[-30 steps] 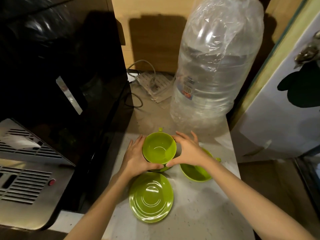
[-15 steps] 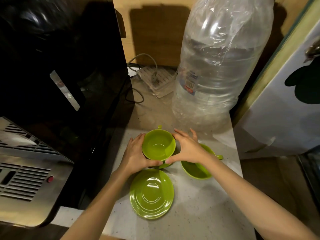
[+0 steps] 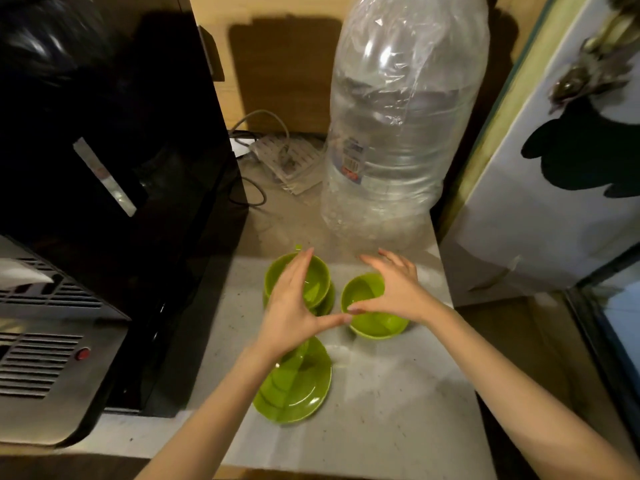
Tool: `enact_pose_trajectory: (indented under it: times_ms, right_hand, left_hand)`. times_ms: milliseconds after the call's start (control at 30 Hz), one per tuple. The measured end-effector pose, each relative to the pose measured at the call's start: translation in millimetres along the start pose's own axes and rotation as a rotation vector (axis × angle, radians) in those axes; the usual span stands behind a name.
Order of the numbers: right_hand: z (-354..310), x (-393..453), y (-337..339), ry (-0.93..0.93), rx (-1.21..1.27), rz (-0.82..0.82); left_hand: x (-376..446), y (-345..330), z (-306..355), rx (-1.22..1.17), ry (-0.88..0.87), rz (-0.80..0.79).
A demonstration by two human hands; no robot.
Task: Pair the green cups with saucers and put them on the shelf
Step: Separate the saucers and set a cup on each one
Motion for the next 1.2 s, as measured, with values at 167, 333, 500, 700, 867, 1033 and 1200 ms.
enact_pose_trajectory:
  times_ms: [167,333,500,700,867,1033,1200]
  right_hand:
    - [25.2,-32.5,7.8,-0.088,0.057,-0.005]
    - [45.3,-45.2,-7.7,-0.08,-0.003,-0.076]
    - [44.7,-48.1,-8.6,-0.057,0.013,-0.014]
    - [46.6,-48.6,-8.8,-0.05,0.028,0.032]
    - [47.2,-50.3,-6.1,-0.056,0.023,0.057]
    - [37.7,-57.7,6.6,-0.034,0.04,0.099]
    - [14.1,-64.6,13.2,0.029,0.025,0.14]
  left_hand:
    - [7.9,-33.6,8.6,0.17,-0.135,-0.205]
    - [15.3,-50.1,4.1,0.448,-0.132,-0.397]
    - [19.9,-52.2,5.6,0.5,-0.07,-0.418]
    - [17.2,-50.9,10.6,0.471,-0.051,-0.383]
    - [13.6,-49.9,15.5,0.384,-0.012,-0.352]
    - [8.6,-35.8,22.9,0.218,0.024,-0.274]
    - [-9.5,-8.8,32.8,0.148,0.023,-0.2]
Point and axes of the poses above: each hand's wrist, its own x-axis towards the middle knuckle, its own y-axis out of the back of the hand, z = x × y, the point moved 2 cm from there along x, towards the middle knuckle, and after that the axes turned 9 degrees about -x, right-handed, at the moved point
